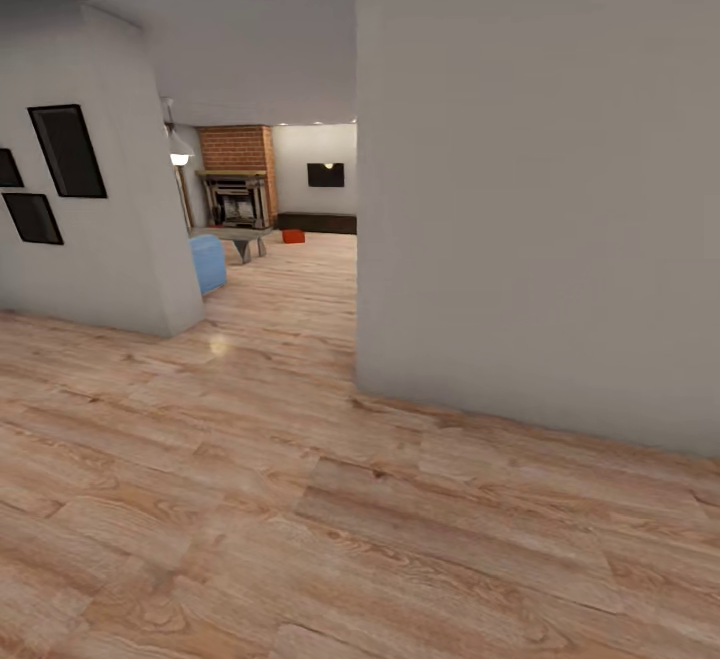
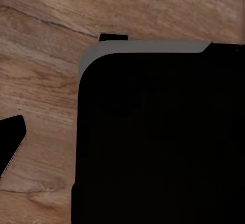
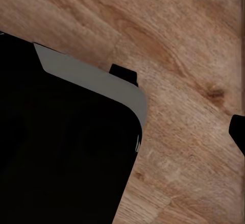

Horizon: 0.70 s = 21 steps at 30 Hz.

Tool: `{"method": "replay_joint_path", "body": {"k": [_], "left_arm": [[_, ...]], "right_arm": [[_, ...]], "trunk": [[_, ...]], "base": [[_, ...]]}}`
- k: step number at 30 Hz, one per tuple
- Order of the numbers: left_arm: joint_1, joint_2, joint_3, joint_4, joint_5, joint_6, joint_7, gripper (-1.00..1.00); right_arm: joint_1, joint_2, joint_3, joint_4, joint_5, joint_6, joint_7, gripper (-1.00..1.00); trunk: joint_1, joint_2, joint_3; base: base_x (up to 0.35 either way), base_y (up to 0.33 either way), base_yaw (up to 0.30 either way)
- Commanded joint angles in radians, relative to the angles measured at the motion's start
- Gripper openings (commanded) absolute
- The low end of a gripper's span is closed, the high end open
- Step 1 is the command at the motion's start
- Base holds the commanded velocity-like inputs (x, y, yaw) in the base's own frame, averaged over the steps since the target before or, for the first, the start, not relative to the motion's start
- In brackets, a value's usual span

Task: Move the two storage containers from the living room to the garage. In the garage, place one container on the floor and stack the other container on top of it (either order is fine).

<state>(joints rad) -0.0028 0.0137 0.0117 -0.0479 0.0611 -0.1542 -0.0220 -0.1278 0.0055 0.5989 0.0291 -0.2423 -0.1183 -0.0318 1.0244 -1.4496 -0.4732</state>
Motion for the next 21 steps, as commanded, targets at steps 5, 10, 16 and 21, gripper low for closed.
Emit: {"method": "replay_joint_path", "body": {"k": [5,10,16,21], "left_arm": [[0.0,0.0,0.001,0.0,0.006,-0.002,-0.002,1.0],[0.0,0.0,0.001,0.0,0.006,-0.002,-0.003,1.0],[0.0,0.0,0.001,0.0,0.006,-0.002,-0.003,1.0],[0.0,0.0,0.001,0.0,0.006,-0.002,-0.003,1.0]], "right_arm": [[-0.001,0.0,0.009,0.003,-0.009,-0.006,0.0,1.0],[-0.001,0.0,0.009,0.003,-0.009,-0.006,0.0,1.0],[-0.001,0.0,0.008,0.003,-0.009,-0.007,0.0,1.0],[-0.001,0.0,0.008,0.003,-0.009,-0.007,0.0,1.0]], "trunk": [[0.001,0.0,-0.001],[0.001,0.0,-0.001],[0.001,0.0,-0.001],[0.001,0.0,-0.001]], "base": [[0.322,0.0,0.002],[0.322,0.0,0.0],[0.322,0.0,0.033],[0.322,0.0,0.227]]}}
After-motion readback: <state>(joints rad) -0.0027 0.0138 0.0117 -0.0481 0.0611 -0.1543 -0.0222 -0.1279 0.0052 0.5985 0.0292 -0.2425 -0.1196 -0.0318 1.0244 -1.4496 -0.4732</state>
